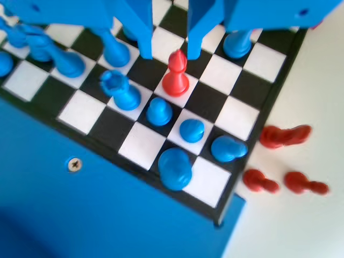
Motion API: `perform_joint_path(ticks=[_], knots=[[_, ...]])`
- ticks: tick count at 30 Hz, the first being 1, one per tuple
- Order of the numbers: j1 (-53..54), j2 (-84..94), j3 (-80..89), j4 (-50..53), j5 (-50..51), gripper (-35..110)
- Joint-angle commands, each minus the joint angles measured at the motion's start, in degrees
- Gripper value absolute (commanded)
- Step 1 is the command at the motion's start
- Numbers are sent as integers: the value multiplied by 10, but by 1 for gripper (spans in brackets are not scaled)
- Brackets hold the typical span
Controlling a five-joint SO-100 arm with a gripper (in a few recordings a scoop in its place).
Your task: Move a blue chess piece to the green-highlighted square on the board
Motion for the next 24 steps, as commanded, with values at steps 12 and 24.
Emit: perform_joint_path(ticks=[12,24], knots=[[9,9,24,-37,-21,11],[27,4,42,-66,-43,10]])
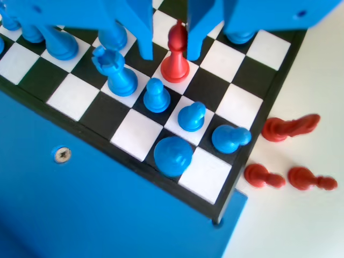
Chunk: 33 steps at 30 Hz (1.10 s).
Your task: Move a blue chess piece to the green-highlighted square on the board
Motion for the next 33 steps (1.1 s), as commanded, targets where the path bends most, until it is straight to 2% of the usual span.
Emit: perform_joint_path(ticks=[1,18,33], knots=[[12,10,3,3,-15,10],[11,6,-7,12,-25,1],[64,17,-178,192,-22,1]])
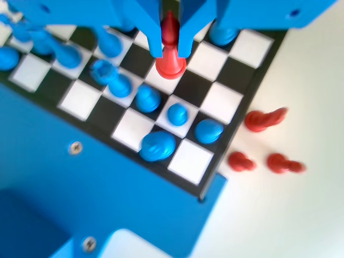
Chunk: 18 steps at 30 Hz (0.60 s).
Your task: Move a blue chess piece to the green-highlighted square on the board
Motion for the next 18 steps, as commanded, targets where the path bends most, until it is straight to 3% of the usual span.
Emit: perform_joint_path(ticks=[1,18], knots=[[29,24,-70,39,-6,1],[193,-87,-273,133,42,1]])
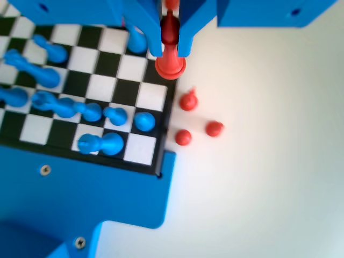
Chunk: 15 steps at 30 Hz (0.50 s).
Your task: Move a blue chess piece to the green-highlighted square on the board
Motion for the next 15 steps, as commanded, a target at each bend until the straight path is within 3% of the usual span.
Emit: perform_joint_path(ticks=[1,8,15], knots=[[32,-26,-100,29,18,1],[48,-106,-196,28,62,1],[76,-127,-172,-26,44,1]])
